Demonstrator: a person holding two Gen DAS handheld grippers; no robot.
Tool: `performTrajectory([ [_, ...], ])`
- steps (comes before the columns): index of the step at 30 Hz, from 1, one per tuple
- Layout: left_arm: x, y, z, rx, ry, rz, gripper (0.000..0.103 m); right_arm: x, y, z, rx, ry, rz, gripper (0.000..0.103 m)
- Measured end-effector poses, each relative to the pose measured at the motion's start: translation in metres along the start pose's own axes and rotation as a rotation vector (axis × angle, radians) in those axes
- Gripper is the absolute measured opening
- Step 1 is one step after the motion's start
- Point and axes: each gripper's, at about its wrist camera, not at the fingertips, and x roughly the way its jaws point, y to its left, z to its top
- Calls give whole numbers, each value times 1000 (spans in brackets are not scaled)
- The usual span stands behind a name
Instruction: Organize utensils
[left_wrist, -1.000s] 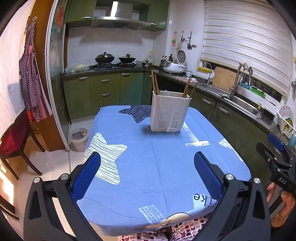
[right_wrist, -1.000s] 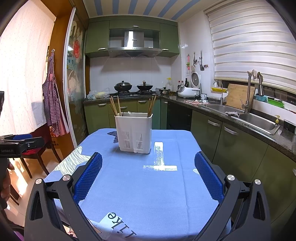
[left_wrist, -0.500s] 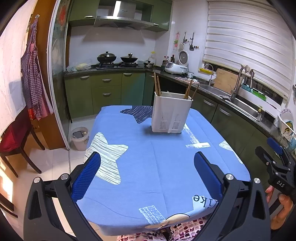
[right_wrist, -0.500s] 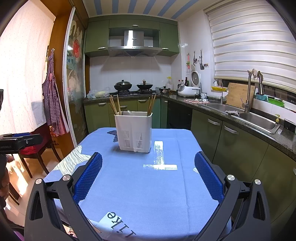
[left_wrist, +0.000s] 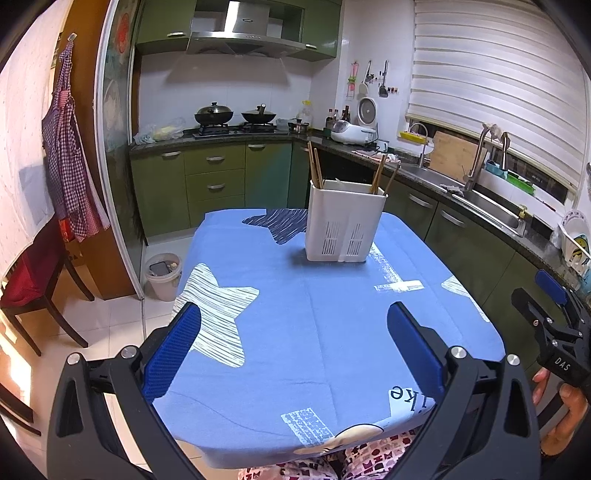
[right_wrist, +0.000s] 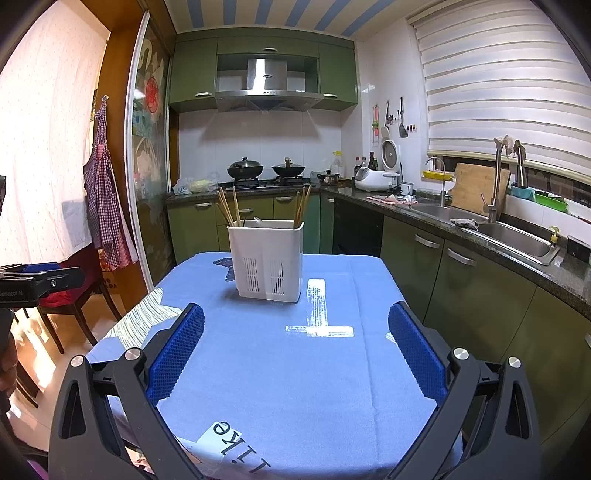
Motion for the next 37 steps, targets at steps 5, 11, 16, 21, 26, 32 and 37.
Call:
performTrajectory([
  [5,1,1,0,2,5,3,96,0,0,0,-1,0,-1,98],
  [11,0,3,2,1,8,13,96,1,-1,-3,0,1,-3,98],
  [16,2,4,4,4,15,26,96,3,-2,-6,-1,4,-3,98],
  [21,1,3,7,18,-2,45,96,6,-3,-13,0,10,-2,98],
  [26,5,4,7,20,10,40,96,7,-5,-16,0,15,-2,98],
  [32,14,1,6,35,43,25,96,12,-8,-17,4,29,0,98],
  [37,41,-1,6,44,84,24,96,25,-9,-20,-2,57,-6,98],
])
